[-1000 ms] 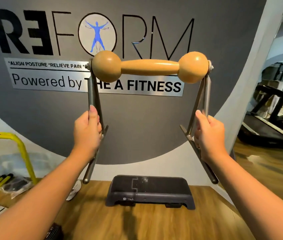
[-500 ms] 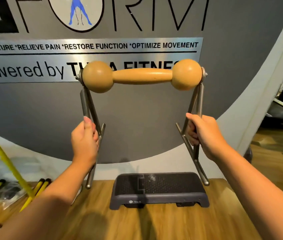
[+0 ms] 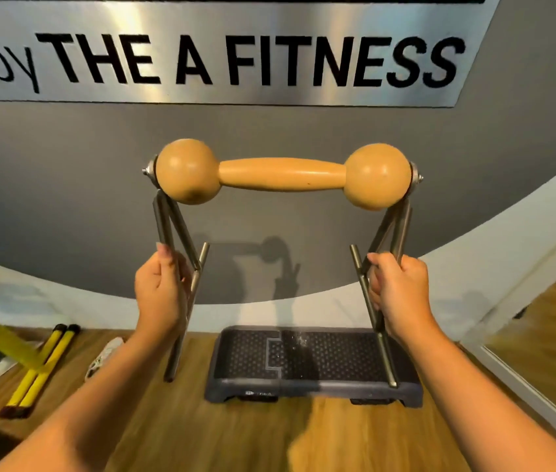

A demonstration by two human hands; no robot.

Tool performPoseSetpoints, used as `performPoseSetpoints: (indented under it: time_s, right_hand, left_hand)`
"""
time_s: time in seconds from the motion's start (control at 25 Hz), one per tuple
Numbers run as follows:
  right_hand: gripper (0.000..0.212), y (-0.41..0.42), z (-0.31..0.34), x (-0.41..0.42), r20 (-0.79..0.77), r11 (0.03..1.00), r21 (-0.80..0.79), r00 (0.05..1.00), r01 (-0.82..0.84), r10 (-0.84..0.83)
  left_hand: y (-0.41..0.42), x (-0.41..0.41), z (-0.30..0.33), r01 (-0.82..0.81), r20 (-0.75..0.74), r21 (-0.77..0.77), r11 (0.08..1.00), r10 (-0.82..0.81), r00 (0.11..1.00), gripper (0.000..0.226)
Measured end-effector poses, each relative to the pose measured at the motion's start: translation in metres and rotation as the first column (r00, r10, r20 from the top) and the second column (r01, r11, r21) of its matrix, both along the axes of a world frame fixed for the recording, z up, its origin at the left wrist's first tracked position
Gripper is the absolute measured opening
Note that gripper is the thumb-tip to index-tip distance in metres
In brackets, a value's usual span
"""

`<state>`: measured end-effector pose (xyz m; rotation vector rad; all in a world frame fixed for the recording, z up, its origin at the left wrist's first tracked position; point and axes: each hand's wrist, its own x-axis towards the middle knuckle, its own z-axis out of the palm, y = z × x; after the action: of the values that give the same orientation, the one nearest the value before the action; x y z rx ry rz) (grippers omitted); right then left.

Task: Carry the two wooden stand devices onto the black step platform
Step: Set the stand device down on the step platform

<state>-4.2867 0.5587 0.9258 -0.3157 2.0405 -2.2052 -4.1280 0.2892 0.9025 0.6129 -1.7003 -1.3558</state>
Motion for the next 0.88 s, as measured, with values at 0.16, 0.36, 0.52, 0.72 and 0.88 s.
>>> performPoseSetpoints:
  time_s: [0.16,0.36,0.52,0.72,0.88]
  right_hand:
    - [0.057,-0.029,-0.056,-0.046,0.043,1.0,-0.019,0.999,0.016,-0.015]
    - [0.063,-0.079,-0.175,-0.117,0.082,1.0,0.002,0.997,0.012,-0.012]
    - [0.061,-0.105,-0.279,-0.156,0.096,1.0,0.003,0.995,0.024,-0.024]
    - [0.043,-0.133,-0.426,-0.186,0.105,0.998,0.014,0.992,0.063,-0.064]
    - [0.035,-0.146,-0.532,-0.194,0.103,0.996,0.032,0.991,0.084,-0.087]
  left_hand:
    - [-0.029,-0.052,-0.047,0.003,0.04,0.101,0.995,-0.007,0.999,0.072]
    - [-0.078,-0.136,-0.158,-0.159,0.026,0.501,0.851,0.169,0.985,0.059]
    - [-0.096,-0.171,-0.256,-0.102,-0.032,0.519,0.848,0.139,0.99,0.068]
    - [-0.12,-0.197,-0.405,-0.111,-0.018,0.508,0.854,0.14,0.99,0.057]
    - [-0.132,-0.212,-0.506,-0.186,0.033,0.585,0.79,0.206,0.978,0.028]
